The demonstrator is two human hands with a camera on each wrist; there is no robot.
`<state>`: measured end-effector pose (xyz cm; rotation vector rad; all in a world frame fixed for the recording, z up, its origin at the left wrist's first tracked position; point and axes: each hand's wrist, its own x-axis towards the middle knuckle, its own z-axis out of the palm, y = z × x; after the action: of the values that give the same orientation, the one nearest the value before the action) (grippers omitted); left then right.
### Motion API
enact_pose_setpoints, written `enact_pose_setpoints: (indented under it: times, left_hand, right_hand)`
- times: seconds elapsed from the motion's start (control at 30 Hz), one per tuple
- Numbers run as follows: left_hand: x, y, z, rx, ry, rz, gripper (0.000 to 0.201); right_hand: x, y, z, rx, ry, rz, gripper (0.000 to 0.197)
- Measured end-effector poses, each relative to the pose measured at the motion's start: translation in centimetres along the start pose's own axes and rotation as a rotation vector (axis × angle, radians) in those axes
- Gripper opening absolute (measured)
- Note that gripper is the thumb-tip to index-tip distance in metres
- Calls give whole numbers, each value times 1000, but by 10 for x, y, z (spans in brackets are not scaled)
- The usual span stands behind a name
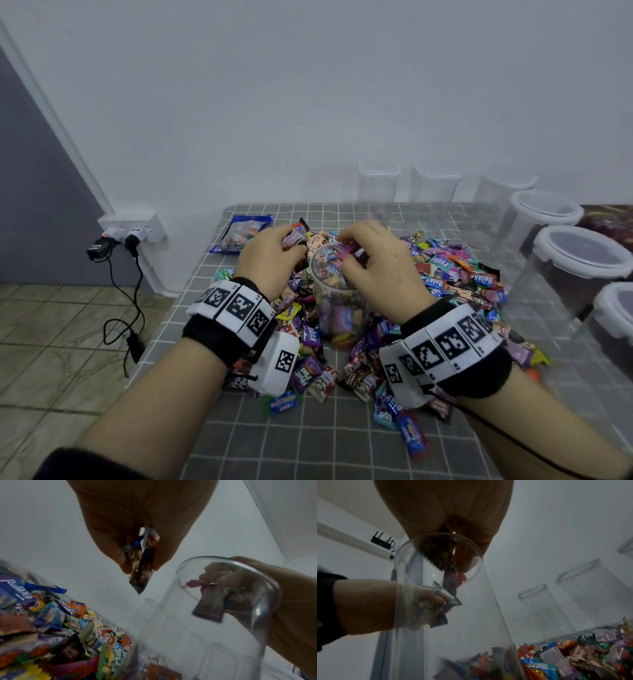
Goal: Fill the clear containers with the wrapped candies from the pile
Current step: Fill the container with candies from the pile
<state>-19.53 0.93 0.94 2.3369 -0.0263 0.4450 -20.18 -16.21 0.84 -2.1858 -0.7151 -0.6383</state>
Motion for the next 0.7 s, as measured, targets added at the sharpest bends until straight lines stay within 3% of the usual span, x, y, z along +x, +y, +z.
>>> enact_pose_setpoints:
  times: [0.17, 0.23, 0.4, 0.47, 0.53, 0.63, 0.7]
  left_hand:
    - [-3, 8, -1, -42, 34, 17, 7]
    - [-5, 14, -3, -79, 67, 11, 11]
    - [-10, 33, -7, -176, 137, 54, 9]
    - [-13, 40, -7, -230, 112, 79, 8]
    - [-17, 45, -5, -263, 66, 101, 7]
    - [-21, 50, -3, -277, -11, 127, 9]
    - [-23, 51, -2, -226, -57, 134, 13]
  right_hand:
    - [-9, 0, 0, 6, 77, -28, 16]
    - [-13, 1, -1, 25, 107, -15, 25]
    - [-27, 6, -3, 425, -71, 377, 90]
    - [-32, 10, 0, 552, -127, 451, 106]
    - [-35, 13, 5, 589, -157, 470, 101]
    - [-36, 13, 6, 599, -158, 489, 71]
    - [-36, 15, 6, 610, -151, 494, 71]
